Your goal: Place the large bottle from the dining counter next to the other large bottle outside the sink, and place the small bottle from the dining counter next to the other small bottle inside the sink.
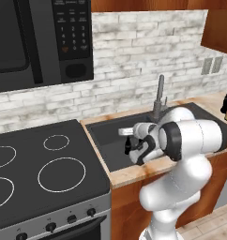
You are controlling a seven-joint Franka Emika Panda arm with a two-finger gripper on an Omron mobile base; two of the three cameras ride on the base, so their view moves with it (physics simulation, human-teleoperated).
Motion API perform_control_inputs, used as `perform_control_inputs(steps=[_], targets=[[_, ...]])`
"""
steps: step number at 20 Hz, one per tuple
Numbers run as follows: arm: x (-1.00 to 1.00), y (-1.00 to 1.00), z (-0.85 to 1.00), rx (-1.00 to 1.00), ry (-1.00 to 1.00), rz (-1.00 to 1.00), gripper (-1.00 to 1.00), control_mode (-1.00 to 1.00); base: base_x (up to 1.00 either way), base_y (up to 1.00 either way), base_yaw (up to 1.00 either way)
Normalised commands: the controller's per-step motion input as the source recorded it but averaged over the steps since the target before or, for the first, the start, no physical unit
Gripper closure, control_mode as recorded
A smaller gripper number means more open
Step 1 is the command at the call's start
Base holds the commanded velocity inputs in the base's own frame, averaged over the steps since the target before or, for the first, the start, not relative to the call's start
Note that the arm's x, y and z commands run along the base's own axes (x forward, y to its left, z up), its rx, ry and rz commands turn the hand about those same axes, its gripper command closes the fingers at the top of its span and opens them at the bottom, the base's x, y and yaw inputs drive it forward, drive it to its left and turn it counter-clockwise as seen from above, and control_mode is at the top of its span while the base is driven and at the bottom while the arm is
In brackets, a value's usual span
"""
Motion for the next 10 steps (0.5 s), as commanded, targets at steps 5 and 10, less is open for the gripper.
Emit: perform_control_inputs(steps=[5,10], targets=[[0.0,0.0,0.66,0.0,0.0,0.0,-1.0,-1.0,0.0,0.0,0.0],[0.0,0.0,0.43,0.0,0.0,0.0,-1.0,-1.0,0.0,0.0,0.0]])
